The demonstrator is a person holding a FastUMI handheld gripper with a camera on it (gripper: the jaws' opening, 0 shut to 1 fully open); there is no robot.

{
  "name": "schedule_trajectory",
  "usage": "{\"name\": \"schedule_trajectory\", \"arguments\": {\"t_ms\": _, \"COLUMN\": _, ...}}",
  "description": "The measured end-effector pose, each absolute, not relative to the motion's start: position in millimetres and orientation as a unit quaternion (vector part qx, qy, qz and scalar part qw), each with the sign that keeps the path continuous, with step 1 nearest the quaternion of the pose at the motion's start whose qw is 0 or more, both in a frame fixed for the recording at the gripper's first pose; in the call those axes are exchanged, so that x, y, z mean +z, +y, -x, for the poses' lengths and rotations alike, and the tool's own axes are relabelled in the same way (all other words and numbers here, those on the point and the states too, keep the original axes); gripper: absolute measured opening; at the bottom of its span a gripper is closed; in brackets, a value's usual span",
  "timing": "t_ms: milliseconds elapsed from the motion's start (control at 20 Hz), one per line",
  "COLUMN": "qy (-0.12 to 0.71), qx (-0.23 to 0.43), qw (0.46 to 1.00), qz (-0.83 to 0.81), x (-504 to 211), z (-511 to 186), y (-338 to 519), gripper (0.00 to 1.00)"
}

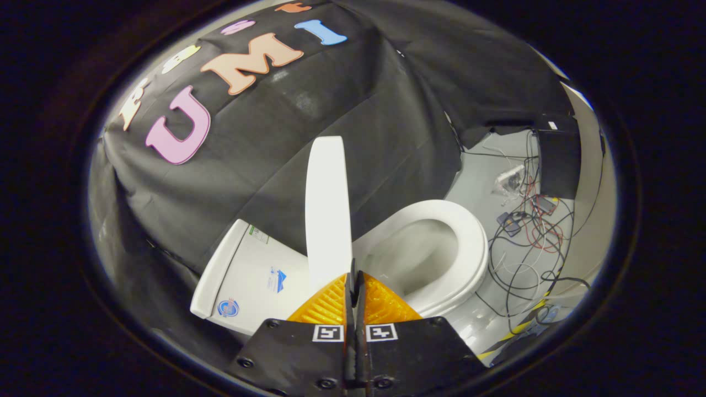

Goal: Open the toilet lid.

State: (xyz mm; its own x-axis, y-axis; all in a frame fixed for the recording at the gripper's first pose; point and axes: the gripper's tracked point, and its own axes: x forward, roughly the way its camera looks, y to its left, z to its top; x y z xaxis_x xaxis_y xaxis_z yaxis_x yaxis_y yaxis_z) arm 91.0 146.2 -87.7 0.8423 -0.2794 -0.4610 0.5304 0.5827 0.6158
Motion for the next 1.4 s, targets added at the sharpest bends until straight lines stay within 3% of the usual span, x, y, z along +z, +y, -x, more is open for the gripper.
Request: {"name": "schedule_trajectory", "arguments": {"t_ms": 1400, "qy": 0.17, "qx": -0.236, "qw": 0.931, "qz": -0.22, "x": -13.2, "z": -149.5, "y": 241.1, "gripper": 0.0}}
